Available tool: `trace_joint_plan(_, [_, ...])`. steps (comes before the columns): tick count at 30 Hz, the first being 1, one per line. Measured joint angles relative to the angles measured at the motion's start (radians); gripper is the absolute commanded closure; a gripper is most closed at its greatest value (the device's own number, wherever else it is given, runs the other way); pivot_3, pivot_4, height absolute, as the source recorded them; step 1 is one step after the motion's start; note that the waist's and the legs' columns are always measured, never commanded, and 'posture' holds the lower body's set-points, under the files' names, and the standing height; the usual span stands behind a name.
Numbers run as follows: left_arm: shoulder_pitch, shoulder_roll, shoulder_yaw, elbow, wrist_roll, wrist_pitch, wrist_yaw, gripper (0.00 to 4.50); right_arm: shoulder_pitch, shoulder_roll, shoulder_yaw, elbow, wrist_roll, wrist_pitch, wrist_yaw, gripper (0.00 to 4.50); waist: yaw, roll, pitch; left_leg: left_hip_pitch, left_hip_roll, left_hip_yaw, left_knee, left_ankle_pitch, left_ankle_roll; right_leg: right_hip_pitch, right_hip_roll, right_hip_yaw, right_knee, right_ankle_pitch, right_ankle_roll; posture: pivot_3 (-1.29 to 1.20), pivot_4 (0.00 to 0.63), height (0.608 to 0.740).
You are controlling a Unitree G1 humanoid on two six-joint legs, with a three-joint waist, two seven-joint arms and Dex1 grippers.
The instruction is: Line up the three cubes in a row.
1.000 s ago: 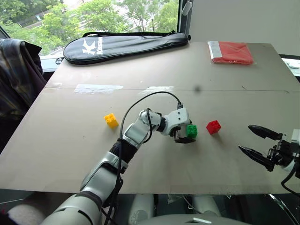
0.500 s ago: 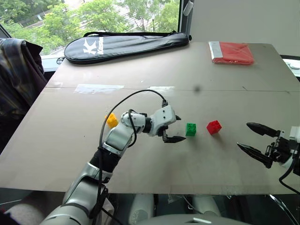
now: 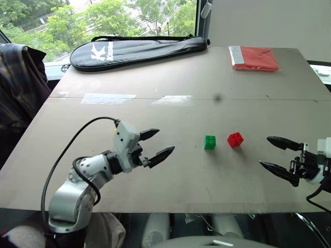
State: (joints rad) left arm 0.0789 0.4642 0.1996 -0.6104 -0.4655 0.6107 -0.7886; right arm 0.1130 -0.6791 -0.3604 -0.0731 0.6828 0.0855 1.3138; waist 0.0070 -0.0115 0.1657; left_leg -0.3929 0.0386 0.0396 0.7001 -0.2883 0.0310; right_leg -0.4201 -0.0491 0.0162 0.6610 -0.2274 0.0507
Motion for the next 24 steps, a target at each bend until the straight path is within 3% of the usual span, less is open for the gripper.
trace_joint_plan(5, [0.161,-0.124,0.049,-0.005,0.122,-0.127,0.214,0.05,-0.048,0.000,0.024,0.014,0.022,0.021,0.041,0.00,0.009,-0.001,0.001,0.003,0.000,-0.001,0.001,0.000,0.000,0.003,0.001,-0.001,0.000,-0.001,0.002,0.00,0.150,0.708])
trace_joint_plan(9, [0.243,-0.275,0.049,-0.001,0.267,-0.249,0.437,0.05,-0.086,0.000,0.042,0.052,0.023,0.024,0.062,0.00,0.006,-0.004,0.001,0.003,-0.001,0.000,0.001,0.000,0.000,0.005,0.000,0.000,-0.001,0.000,-0.001,0.00,0.150,0.708])
trace_joint_plan(14, [0.153,-0.340,0.000,0.070,0.368,-0.258,0.603,0.05,-0.127,-0.002,0.058,0.086,0.023,0.026,0.095,0.00,0.008,-0.004,0.001,0.003,-0.001,0.001,0.001,0.000,0.000,0.005,0.001,-0.002,-0.001,-0.001,0.001,0.00,0.150,0.708])
trace_joint_plan(24, [0.013,-0.383,-0.033,0.229,0.436,-0.244,0.750,0.05,-0.152,-0.020,0.059,0.115,0.030,0.041,0.117,0.00,0.005,-0.004,0.002,0.001,-0.001,-0.001,0.001,0.000,0.000,0.004,0.001,-0.003,-0.001,0.001,-0.001,0.00,0.150,0.708])
